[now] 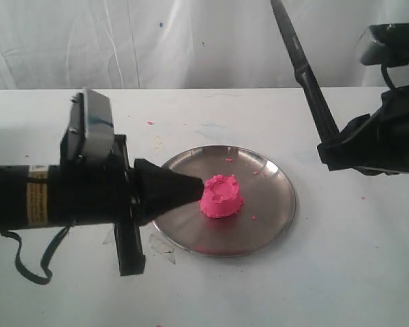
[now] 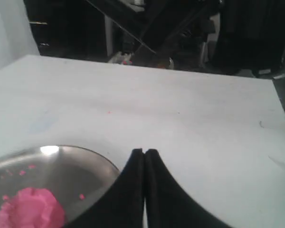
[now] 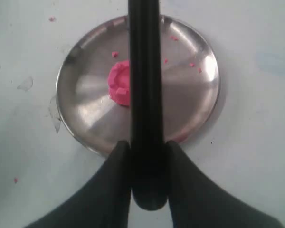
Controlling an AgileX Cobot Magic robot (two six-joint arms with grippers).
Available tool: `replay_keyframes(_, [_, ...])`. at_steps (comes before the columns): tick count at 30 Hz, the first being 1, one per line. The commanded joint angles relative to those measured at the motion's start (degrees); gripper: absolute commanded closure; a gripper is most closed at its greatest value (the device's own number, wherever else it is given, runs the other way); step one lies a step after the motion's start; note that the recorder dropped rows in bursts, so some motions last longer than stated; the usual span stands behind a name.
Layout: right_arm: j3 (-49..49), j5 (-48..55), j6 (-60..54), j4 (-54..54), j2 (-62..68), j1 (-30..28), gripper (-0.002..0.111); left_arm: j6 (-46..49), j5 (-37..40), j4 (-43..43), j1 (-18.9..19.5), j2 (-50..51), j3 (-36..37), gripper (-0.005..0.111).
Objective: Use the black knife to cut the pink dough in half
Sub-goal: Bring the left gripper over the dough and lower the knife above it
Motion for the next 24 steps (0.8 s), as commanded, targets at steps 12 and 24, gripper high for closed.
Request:
replay_keyframes(12, [0.24, 11.58, 12.1, -12.8, 8.1, 6.39, 0.108, -1.08, 5.81, -0.88, -1.73, 7.27, -2.74, 0.107])
replay_keyframes(24, [-1.98, 8.11, 19.66, -23.06, 19.17, 15.44, 0.108, -0.82, 13.41, -0.23, -1.73, 7.83, -20.11, 0.107])
